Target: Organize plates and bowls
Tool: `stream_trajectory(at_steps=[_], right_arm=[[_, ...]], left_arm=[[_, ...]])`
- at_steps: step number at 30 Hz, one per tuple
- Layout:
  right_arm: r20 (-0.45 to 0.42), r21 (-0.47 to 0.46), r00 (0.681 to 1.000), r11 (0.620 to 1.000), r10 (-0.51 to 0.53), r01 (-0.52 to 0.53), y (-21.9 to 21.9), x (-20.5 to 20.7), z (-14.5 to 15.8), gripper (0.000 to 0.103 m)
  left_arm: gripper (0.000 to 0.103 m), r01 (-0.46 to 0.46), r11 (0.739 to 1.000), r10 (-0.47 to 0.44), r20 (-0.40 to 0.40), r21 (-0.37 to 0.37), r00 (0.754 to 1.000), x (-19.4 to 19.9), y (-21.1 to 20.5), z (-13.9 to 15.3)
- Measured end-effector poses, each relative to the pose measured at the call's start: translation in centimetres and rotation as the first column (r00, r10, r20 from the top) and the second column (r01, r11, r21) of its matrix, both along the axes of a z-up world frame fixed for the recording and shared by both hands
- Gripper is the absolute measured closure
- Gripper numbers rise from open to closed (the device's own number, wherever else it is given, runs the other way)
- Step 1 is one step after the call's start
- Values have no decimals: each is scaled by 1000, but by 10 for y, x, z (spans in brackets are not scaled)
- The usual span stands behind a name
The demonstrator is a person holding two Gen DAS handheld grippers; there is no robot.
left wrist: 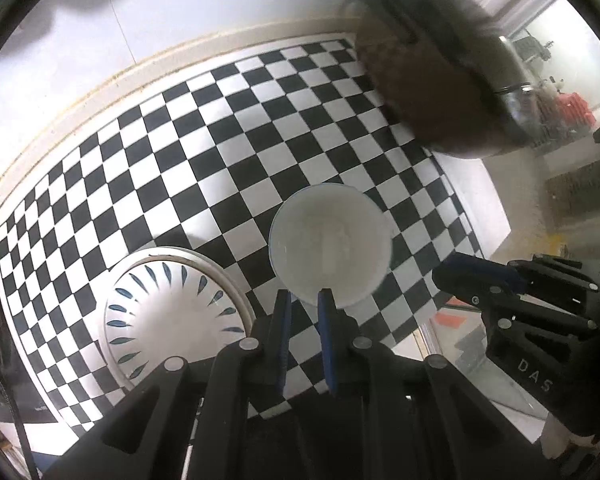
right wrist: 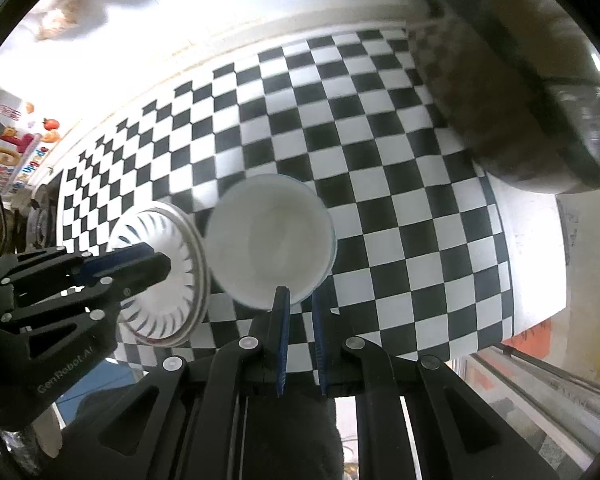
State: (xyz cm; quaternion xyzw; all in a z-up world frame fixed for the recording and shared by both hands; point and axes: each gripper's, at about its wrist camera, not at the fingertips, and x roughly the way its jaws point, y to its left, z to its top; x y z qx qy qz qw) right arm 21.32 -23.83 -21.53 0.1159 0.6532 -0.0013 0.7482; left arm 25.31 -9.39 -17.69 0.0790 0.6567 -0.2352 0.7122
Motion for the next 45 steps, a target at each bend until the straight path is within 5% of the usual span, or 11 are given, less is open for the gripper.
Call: stream_trajectory(at_steps=[12,15,18,20,27,31,38,45], right_arm=[[98,-3,995,1000,-16,16,12,-28,56,85],[113,0,993,1000,-25,25,8,-30,62,71],[113,37,993,999,-44,40,1,-26,57,42],[109,82,992,995,-63,54,-6,-22,48,16],[37,88,994,991,-100,96,-32,6,-17,15],[-35,170,988,973,-153,156,-51,23,-63,15],[-150,297,971,928,-188,226,-61,42,-128,15],[-212,314,961,919,-176,238,-56,55,-162,15]], left_arm=[[91,16,1000,-14,80,-27,997,-18,7,48],[91,12,999,-10,69,-32,998,-15,6,45],[89,3,998,-3,4,-62,1000,-4,7,29],[83,-17,998,14,-45,-65,999,9,8,12],[77,-140,988,124,-216,-63,969,59,18,-60],[77,-193,978,158,-312,-84,937,77,16,-94],[77,-208,973,146,-435,-98,889,91,0,-131],[75,-144,988,103,-458,-55,883,101,-12,-152]])
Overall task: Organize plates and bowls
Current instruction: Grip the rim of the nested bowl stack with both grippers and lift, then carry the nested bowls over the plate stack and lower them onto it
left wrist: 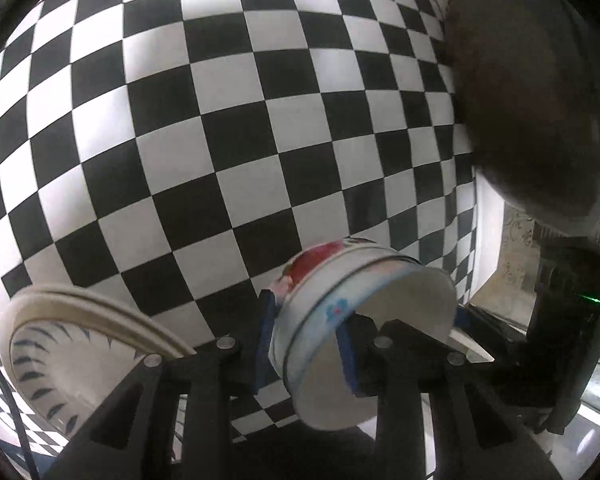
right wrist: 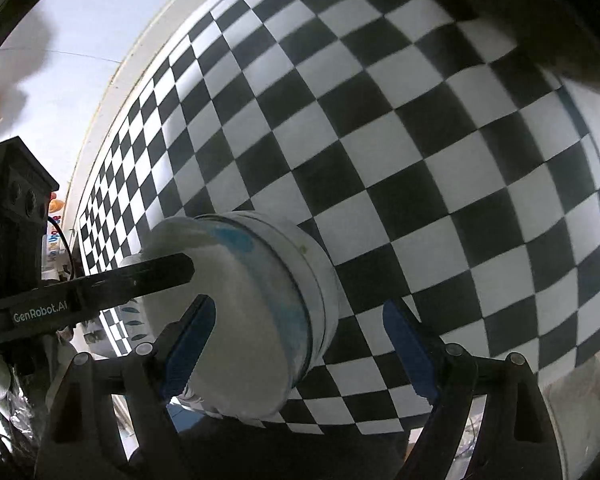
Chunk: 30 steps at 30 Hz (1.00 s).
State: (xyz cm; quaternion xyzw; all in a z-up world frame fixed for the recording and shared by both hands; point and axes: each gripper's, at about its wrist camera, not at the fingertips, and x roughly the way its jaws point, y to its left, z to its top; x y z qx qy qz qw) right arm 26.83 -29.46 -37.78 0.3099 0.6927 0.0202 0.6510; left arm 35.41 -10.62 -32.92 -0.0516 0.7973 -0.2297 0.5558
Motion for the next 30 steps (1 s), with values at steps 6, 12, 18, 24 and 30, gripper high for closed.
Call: stream_trajectory(at_steps=[6,12,18,24,30], right_arm=[[-49,46,999,999,0,2,5,5,-26,15],[-85,109,996,993,-34,43,8,0,-46,22],[-80,196,993,976,-84,98,10,-5,-57,39],[-66,198,992,973,-106,117,10,-10,-58,42],[-44,185,993,976,-106,112,5,-8,-46,49]], left_arm=[[68,71,997,-69,-47,21,996,-4,-6,-24],[60,63,997,-66,-74,-41,995,-6,-4,-32],[62,52,992,-58,-52,-118,997,-6,3,-35],[62,76,992,-75,5,-100,997,-10,0,-27],[62,90,993,-89,18,-73,996,-17,-1,-24]])
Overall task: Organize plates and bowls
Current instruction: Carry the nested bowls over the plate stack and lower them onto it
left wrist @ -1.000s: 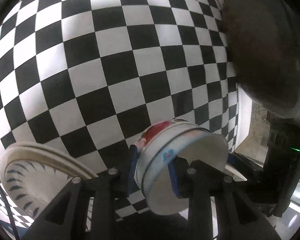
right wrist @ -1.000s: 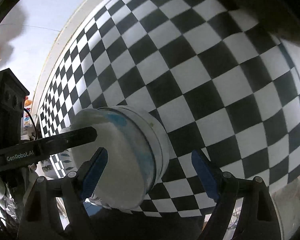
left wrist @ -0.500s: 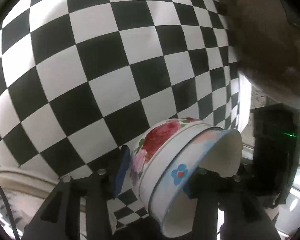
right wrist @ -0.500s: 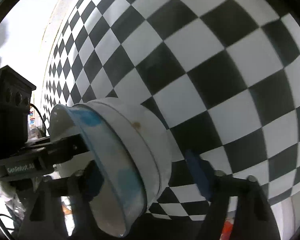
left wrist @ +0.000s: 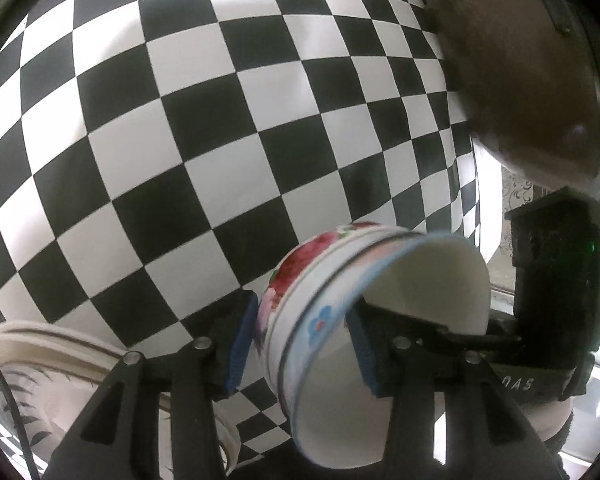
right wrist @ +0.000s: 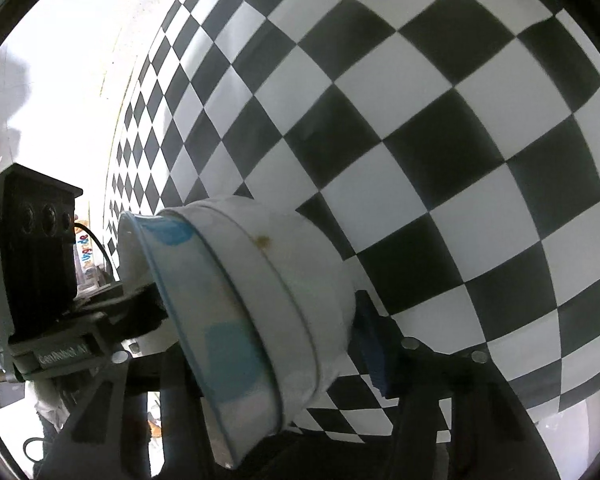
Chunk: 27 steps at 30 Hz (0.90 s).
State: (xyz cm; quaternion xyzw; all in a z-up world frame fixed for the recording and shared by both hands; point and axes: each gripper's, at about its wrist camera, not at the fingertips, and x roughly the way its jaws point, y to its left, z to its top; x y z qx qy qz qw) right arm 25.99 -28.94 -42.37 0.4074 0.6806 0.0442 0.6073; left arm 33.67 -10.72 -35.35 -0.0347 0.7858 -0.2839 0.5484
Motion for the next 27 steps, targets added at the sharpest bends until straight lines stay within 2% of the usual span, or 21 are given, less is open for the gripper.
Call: stream_trajectory(at_steps=[16,27], right_arm=[[7,43,1000,999,-14,14,-14,-13,2,50],[55,53,998,998,16,-19,0,-13,31,50]], left_arm=[[62,-39,999,39,27,-22,999,-8,2,17],[62,-49,998,51,68,-30,996,-8,16,45]])
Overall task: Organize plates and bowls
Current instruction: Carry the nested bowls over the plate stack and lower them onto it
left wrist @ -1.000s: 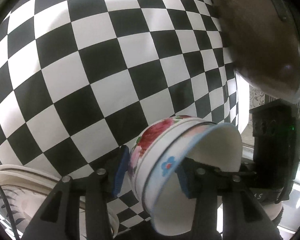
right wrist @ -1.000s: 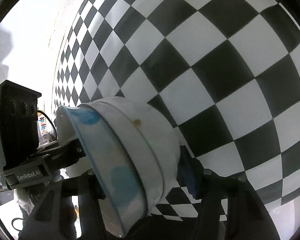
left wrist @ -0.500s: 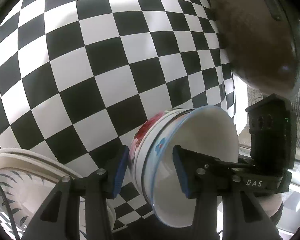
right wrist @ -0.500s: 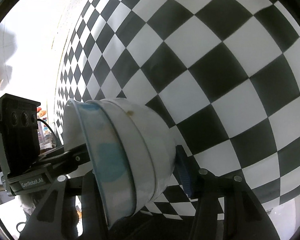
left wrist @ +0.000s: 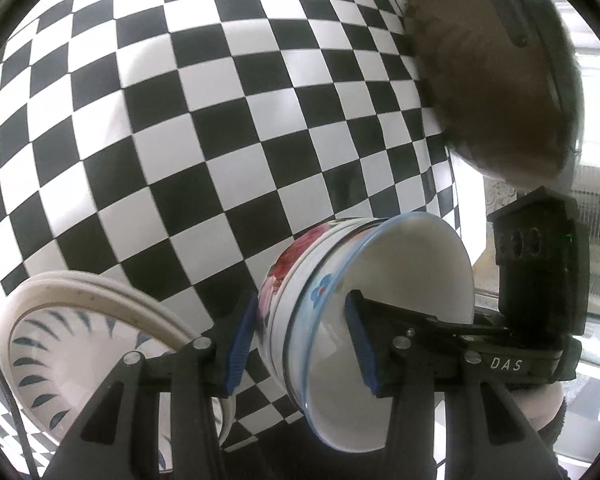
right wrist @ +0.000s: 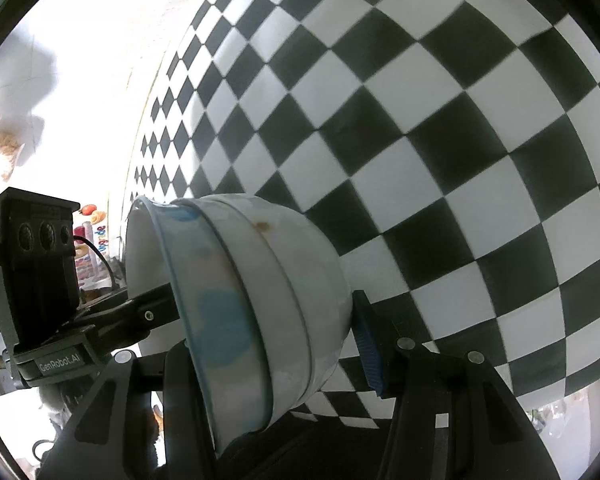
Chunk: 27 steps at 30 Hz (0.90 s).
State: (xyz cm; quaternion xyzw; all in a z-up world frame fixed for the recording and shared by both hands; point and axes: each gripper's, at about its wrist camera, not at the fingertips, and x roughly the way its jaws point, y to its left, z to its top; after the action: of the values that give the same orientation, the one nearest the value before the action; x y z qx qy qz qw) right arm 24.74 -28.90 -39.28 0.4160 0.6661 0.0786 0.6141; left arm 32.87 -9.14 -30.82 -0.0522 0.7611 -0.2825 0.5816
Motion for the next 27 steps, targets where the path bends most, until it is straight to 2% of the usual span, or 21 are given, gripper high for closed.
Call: stream_trajectory(at_steps=[8,16,27], right_arm=[[37,2,997,998,61,-61,30,12,27,50],[61,17,988,989,144,-145,78,26,44,50],[37,39,963,963,266,-268,157,35,26,50]], left_arm=[[62,-38,999,38,29,3,999,-1,33,25],[62,-107,994,106,55,15,993,-1,88,41],[62,-224,974,223,29,44,974,-9,164,26]])
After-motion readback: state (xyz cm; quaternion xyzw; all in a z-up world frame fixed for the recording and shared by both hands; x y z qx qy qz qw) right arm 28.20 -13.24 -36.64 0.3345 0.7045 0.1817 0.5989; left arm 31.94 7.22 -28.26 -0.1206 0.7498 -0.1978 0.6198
